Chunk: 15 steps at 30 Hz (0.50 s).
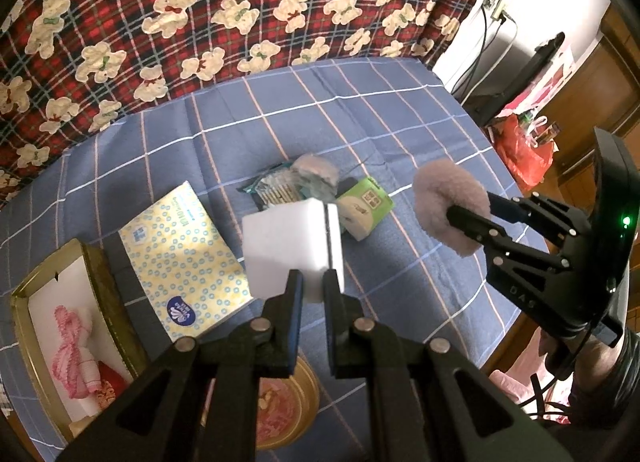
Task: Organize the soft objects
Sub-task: 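Lift the foam block with the left tool while the right tool lifts the pink puff toward the tray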
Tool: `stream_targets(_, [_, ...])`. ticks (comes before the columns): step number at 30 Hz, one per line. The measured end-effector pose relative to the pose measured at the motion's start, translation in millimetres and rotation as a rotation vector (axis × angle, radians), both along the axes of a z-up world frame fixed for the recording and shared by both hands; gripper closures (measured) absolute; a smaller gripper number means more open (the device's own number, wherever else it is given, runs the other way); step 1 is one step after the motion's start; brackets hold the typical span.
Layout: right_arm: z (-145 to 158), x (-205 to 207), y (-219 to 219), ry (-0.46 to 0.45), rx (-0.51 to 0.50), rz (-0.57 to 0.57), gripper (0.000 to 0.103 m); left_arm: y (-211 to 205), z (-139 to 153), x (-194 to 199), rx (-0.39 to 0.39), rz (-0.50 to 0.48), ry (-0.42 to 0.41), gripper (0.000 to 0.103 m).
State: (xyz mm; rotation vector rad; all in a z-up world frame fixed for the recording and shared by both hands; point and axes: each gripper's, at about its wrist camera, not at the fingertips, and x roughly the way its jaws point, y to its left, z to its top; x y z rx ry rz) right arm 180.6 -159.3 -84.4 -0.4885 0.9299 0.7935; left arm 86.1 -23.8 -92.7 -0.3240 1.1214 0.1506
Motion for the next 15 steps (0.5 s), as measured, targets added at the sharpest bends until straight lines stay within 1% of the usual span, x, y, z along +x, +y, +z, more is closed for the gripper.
stream_targets(15, [7.5,-9.5,12.6,-0.021,0.007,0.016,0.071,7.8,7.8,-11.1,0.012,0.012,-0.027,0.096])
